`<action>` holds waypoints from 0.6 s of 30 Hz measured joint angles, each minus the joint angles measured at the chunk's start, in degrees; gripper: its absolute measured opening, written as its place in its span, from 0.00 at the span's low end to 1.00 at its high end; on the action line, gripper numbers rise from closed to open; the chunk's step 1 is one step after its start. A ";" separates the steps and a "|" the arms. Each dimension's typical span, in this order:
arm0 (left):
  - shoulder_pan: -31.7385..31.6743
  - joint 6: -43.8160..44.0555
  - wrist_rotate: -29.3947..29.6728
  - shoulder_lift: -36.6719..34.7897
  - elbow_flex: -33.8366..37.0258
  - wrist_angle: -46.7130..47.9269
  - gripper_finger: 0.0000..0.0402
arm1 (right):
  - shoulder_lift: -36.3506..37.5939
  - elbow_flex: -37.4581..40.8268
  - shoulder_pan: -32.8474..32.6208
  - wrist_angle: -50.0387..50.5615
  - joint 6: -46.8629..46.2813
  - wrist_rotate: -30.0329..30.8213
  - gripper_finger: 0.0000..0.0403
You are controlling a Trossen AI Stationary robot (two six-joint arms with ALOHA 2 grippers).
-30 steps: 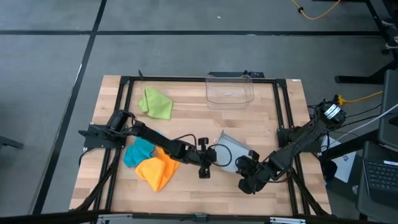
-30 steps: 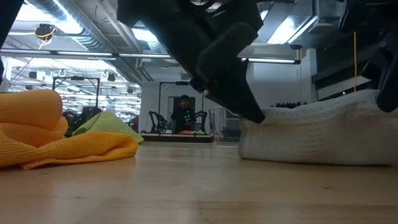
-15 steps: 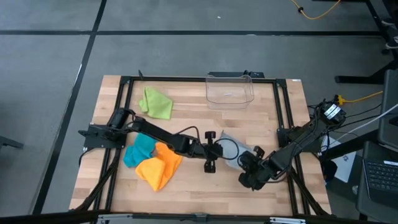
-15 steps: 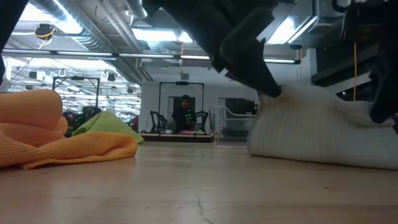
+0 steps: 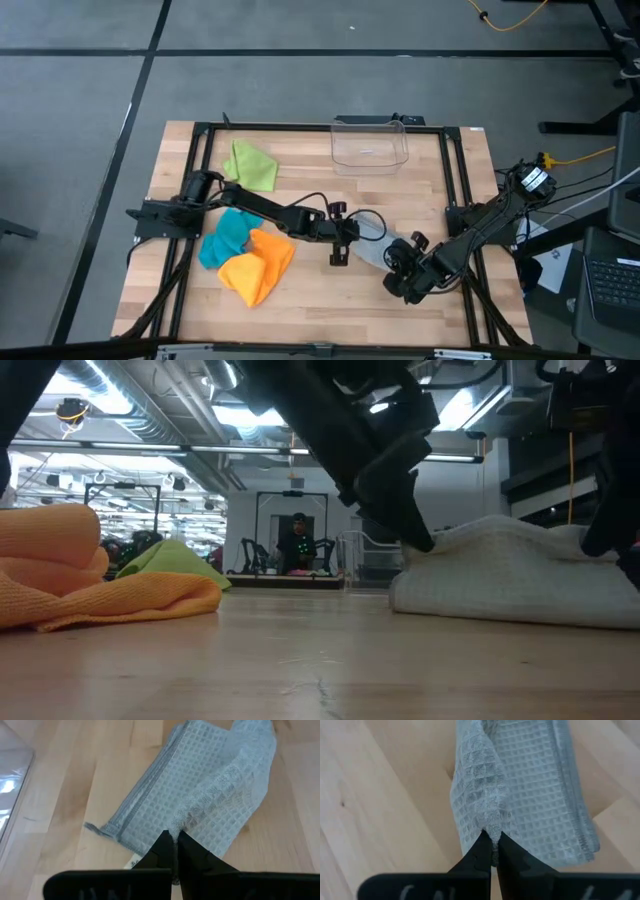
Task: Fold microfiber towels
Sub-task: Fold the gray microfiber
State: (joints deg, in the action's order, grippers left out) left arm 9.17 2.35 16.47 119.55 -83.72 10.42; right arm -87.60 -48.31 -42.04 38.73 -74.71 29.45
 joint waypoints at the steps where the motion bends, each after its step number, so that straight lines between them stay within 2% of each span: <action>1: -0.16 0.02 -0.13 0.05 0.00 -0.08 0.00 | 0.00 0.00 0.08 0.57 0.00 0.40 0.03; 18: -2.76 -2.99 -1.38 0.45 0.04 -0.86 0.00 | -3.13 0.00 3.41 7.32 -3.06 -0.95 0.03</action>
State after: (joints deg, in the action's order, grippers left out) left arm 6.41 -0.64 15.09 120.01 -83.68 9.56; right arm -90.74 -48.31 -38.63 46.05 -77.77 28.50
